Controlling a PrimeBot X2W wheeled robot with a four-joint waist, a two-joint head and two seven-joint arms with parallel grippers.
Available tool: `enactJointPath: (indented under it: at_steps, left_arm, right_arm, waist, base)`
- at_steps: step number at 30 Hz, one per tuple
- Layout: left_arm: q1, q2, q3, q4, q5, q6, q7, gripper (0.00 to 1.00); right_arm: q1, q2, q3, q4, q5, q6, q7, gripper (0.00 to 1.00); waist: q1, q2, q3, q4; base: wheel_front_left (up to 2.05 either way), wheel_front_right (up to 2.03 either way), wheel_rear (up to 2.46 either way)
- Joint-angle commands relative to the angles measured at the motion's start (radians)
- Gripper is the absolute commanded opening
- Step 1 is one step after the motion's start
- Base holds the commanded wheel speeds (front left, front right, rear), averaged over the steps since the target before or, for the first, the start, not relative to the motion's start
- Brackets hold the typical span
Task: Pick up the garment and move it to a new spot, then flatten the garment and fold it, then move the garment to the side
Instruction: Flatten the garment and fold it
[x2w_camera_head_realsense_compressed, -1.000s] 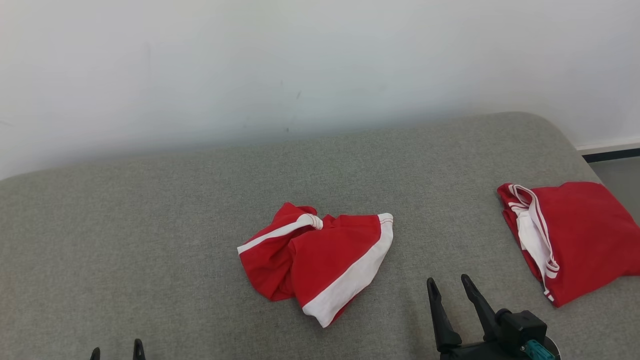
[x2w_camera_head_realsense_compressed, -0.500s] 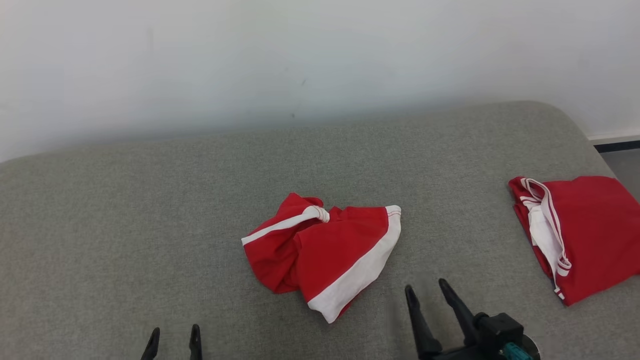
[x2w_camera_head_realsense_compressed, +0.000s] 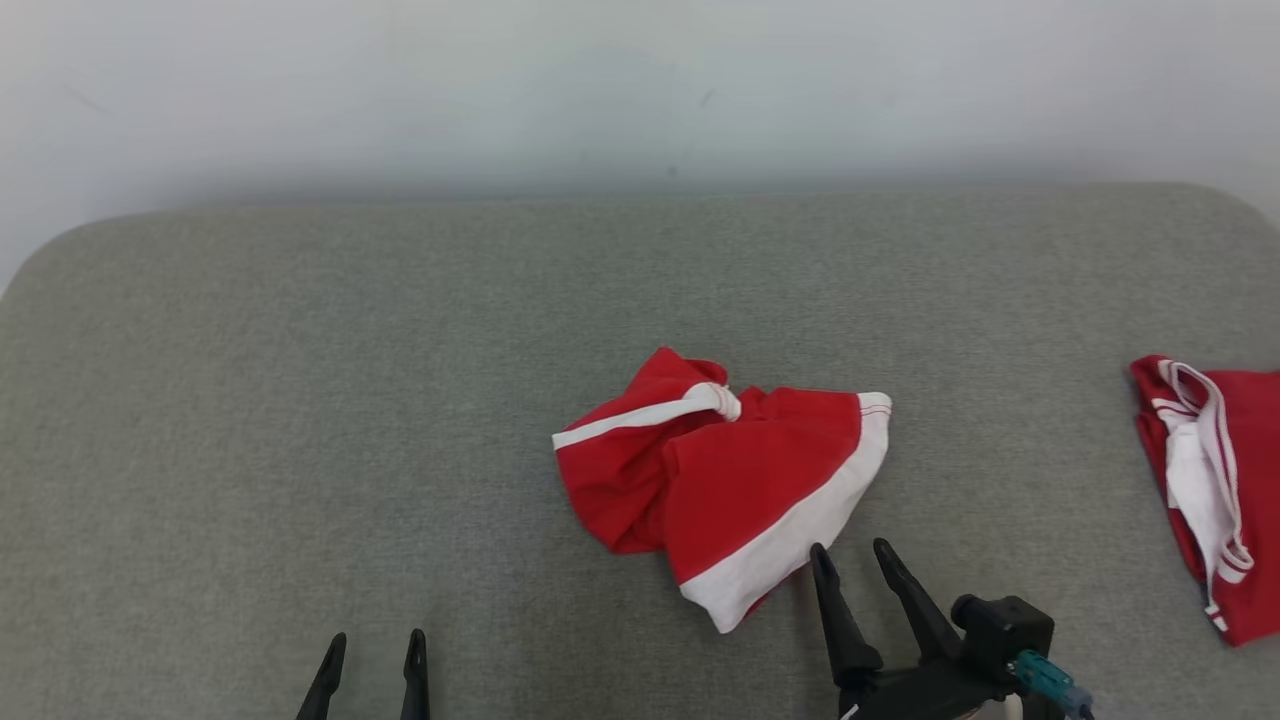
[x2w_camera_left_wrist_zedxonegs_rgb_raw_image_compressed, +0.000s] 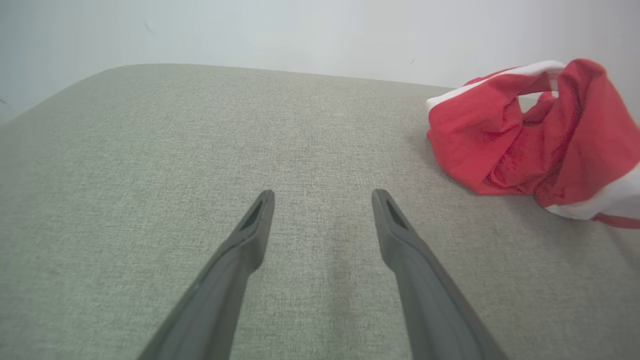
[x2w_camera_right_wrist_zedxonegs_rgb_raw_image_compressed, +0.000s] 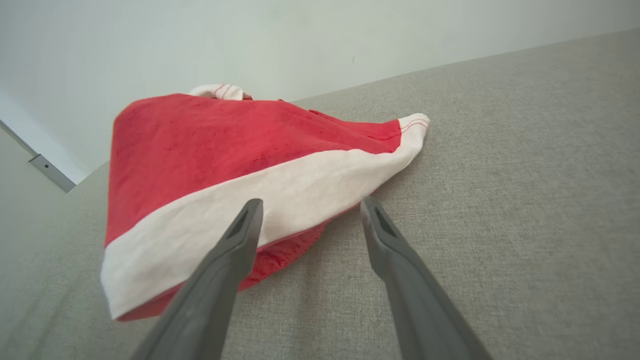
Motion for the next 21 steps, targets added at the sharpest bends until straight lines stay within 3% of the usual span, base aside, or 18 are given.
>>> enactJointPath:
  at_steps: [1, 3, 6, 13, 14, 15, 16, 17, 18, 21]
  left_arm:
    - [-0.014, 0.000, 0.000, 0.001, 0.005, -0.003, -0.003, 1.00]
    - [-0.014, 0.000, 0.001, 0.002, 0.007, -0.006, -0.003, 1.00]
    - [-0.020, 0.000, -0.001, 0.001, 0.011, -0.007, -0.003, 1.00]
    - [-0.039, 0.000, -0.011, -0.003, 0.018, -0.009, -0.003, 1.00]
    - [-0.041, 0.000, -0.013, -0.002, 0.020, -0.010, -0.003, 1.00]
    - [-0.040, 0.000, -0.015, -0.001, 0.021, -0.011, -0.003, 1.00]
    - [-0.039, 0.000, -0.017, 0.001, 0.020, -0.012, -0.003, 1.00]
    - [-0.039, 0.000, -0.018, 0.002, 0.019, -0.012, -0.003, 1.00]
    - [-0.039, 0.000, -0.020, 0.002, 0.018, -0.013, -0.003, 1.00]
    - [-0.035, 0.000, -0.021, 0.008, 0.015, -0.012, -0.003, 1.00]
  right_arm:
    - [-0.003, 0.001, -0.006, 0.007, 0.034, -0.003, 0.000, 1.00]
    - [-0.003, 0.001, -0.022, 0.026, 0.135, -0.003, 0.000, 1.00]
    - [-0.016, 0.001, -0.019, 0.047, 0.188, -0.003, 0.000, 1.00]
    - [-0.067, 0.001, -0.006, 0.096, 0.237, -0.003, 0.000, 1.00]
    - [-0.077, 0.001, -0.004, 0.103, 0.237, -0.003, 0.000, 0.89]
    - [-0.084, 0.001, -0.006, 0.109, 0.237, -0.003, 0.000, 0.71]
    - [-0.089, 0.001, -0.007, 0.115, 0.239, -0.003, 0.000, 0.34]
    - [-0.094, 0.001, -0.011, 0.120, 0.240, -0.003, 0.000, 0.13]
    - [-0.101, 0.001, -0.016, 0.118, 0.238, -0.003, 0.000, 0.00]
    - [-0.115, 0.001, -0.034, 0.099, 0.223, -0.003, 0.000, 0.00]
  waist:
    - [-0.0001, -0.0001, 0.022, 0.034]
    - [-0.0001, -0.0001, 0.026, 0.049]
    - [-0.0001, -0.0001, 0.033, 0.059]
    - [-0.0001, -0.0001, 0.056, 0.081]
    - [-0.0001, -0.0001, 0.058, 0.084]
    - [-0.0001, -0.0001, 0.060, 0.087]
    - [-0.0001, -0.0001, 0.061, 0.090]
    - [-0.0001, -0.0001, 0.062, 0.092]
    - [-0.0001, -0.0001, 0.061, 0.095]
    - [-0.0001, -0.0001, 0.055, 0.098]
  base:
    - [0.00, 0.00, 0.00]
    - [0.00, 0.00, 0.00]
    - [0.00, 0.00, 0.00]
    - [0.00, 0.00, 0.00]
    - [0.00, 0.00, 0.00]
    - [0.00, 0.00, 0.00]
    - [0.00, 0.00, 0.00]
    - [0.00, 0.00, 0.00]
    - [0.00, 0.00, 0.00]
    - [0.00, 0.00, 0.00]
